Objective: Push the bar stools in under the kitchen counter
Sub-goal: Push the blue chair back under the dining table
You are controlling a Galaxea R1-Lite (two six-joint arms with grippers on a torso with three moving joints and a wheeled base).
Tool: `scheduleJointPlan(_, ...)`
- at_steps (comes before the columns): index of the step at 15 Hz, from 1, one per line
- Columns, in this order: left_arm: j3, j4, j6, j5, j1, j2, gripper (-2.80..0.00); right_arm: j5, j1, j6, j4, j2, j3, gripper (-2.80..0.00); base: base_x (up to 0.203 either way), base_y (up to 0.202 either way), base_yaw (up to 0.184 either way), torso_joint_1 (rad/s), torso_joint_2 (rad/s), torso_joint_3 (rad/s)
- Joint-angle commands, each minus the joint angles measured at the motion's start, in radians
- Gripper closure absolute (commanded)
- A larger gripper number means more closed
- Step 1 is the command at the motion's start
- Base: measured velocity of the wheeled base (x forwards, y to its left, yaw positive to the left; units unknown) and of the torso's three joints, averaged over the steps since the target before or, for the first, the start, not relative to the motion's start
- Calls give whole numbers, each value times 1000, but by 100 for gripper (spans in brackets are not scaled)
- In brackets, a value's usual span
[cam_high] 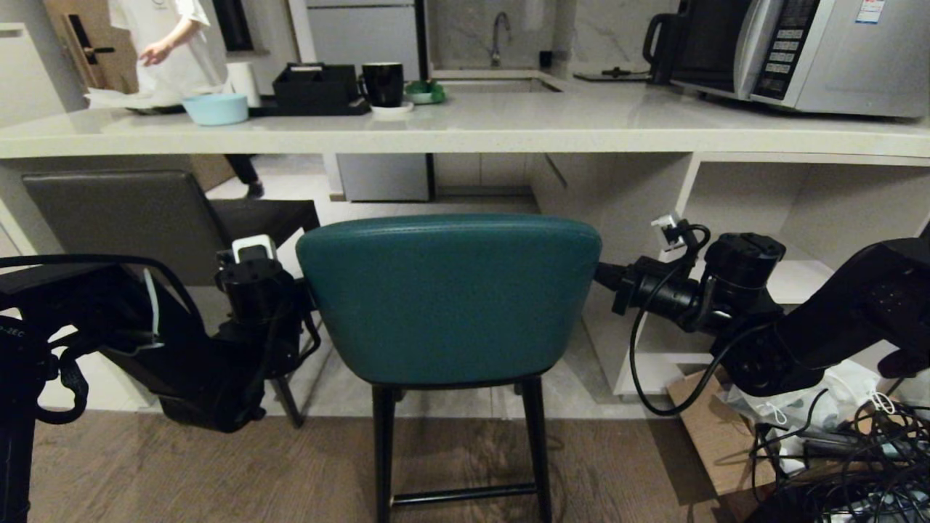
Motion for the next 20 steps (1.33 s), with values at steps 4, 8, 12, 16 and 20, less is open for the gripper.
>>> scheduleJointPlan(4, -61, 4, 1, -8, -10, 47, 0, 3, 15, 0, -7, -32, 52, 0, 0, 0, 0, 0, 0, 0)
scheduleJointPlan(8, -138, 59, 12, -8, -10, 61, 0, 2, 20, -1, -7, -41, 67, 0, 0, 0, 0, 0, 0, 0)
scheduleJointPlan(12, -101, 47, 6, -7, 4, 54, 0, -28, 19, 0, -6, -50, 70, 0, 0, 0, 0, 0, 0, 0)
scheduleJointPlan(16, 36, -71, 1, -49, 79, 9, 0, -396, 14, 21, 32, -69, 85, 0, 0, 0, 0, 0, 0, 0)
scheduleJointPlan(20, 218, -179, -12, -113, 79, -64, 0, -637, 16, 44, 37, -155, 225, 0, 0, 0, 0, 0, 0, 0)
